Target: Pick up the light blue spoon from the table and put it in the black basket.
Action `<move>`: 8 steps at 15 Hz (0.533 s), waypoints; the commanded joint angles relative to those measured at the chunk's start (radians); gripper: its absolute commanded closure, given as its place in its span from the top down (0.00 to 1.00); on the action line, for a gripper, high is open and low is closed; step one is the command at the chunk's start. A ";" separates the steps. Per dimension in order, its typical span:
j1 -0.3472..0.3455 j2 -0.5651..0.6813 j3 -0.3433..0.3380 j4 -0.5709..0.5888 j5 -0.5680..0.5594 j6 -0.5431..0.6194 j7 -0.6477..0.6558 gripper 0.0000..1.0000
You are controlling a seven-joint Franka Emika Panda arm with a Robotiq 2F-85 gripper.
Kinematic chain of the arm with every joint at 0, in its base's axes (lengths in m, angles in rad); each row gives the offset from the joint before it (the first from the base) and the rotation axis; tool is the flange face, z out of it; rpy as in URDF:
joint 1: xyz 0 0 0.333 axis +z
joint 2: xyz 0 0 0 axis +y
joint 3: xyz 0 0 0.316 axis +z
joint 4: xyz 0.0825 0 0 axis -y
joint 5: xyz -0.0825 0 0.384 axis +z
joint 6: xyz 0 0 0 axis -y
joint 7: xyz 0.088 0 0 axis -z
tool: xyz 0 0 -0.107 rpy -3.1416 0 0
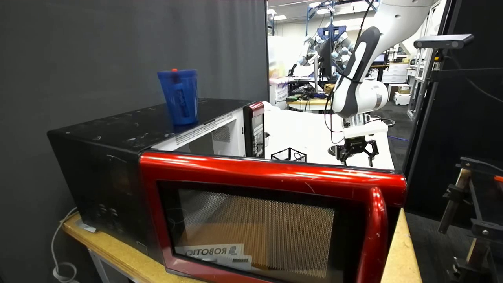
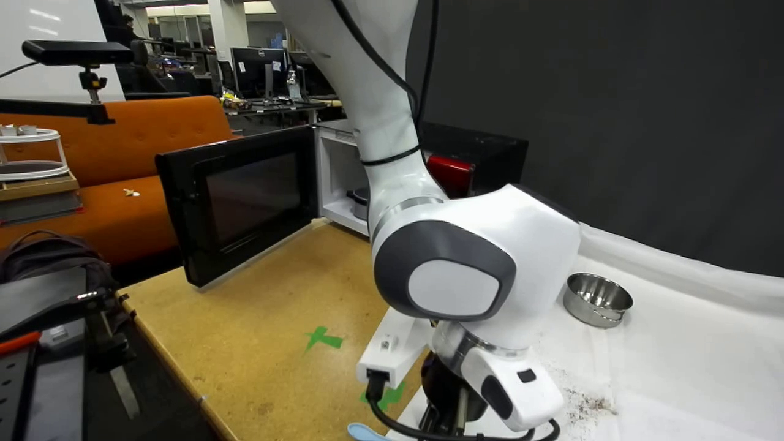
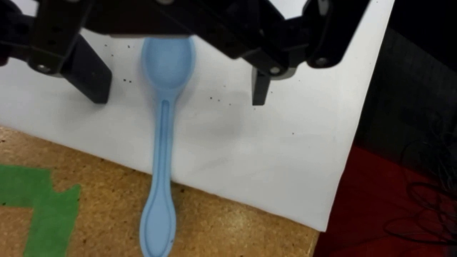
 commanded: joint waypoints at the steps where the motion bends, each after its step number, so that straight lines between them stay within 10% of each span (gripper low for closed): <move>1: -0.033 0.010 0.016 0.015 0.018 -0.057 0.000 0.73; 8: -0.031 0.010 0.016 0.026 0.045 -0.068 0.011 0.24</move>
